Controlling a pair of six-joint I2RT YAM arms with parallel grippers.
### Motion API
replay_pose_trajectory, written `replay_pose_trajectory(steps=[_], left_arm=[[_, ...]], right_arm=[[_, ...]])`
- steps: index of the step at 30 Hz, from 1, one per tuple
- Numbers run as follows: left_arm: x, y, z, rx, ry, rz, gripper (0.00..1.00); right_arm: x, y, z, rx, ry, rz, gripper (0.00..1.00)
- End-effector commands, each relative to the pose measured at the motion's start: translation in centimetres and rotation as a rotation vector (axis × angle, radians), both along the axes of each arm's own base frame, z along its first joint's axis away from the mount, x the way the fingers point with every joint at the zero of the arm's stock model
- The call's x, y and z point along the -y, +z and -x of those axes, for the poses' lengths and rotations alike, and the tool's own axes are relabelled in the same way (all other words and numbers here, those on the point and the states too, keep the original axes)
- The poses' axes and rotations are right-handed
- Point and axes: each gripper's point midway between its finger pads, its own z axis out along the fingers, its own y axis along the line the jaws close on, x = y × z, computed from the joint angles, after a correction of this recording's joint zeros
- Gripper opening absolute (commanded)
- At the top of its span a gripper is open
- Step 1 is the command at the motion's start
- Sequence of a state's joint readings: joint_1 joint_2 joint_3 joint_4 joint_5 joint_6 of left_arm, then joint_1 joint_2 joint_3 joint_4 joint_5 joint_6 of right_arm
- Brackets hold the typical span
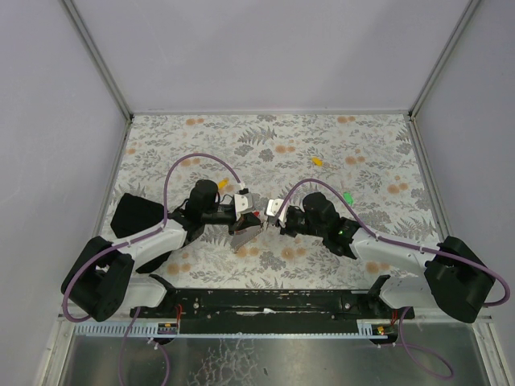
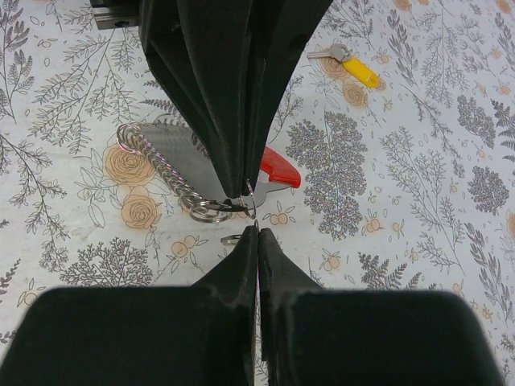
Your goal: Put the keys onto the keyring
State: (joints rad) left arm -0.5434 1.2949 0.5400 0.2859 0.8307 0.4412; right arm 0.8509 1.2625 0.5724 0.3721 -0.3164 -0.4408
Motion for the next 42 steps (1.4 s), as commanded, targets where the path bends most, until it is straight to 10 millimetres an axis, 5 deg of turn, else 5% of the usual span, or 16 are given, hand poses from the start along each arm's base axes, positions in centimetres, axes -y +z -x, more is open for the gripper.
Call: replay_pose_trajectory(steps=[1,42], left_arm=[[0.83,2.12,-0.66,0.065,-0.017,0.051,0.0],[0.73,2.13,-1.04,0.072,0.006,0.052,0.0]], right_arm=[[-1.03,2.34,-1.02,0.046,-0.017,-0.067,0.0],[-1.17,2.56,-0.92,0.042,-0.015,-0.085,0.0]])
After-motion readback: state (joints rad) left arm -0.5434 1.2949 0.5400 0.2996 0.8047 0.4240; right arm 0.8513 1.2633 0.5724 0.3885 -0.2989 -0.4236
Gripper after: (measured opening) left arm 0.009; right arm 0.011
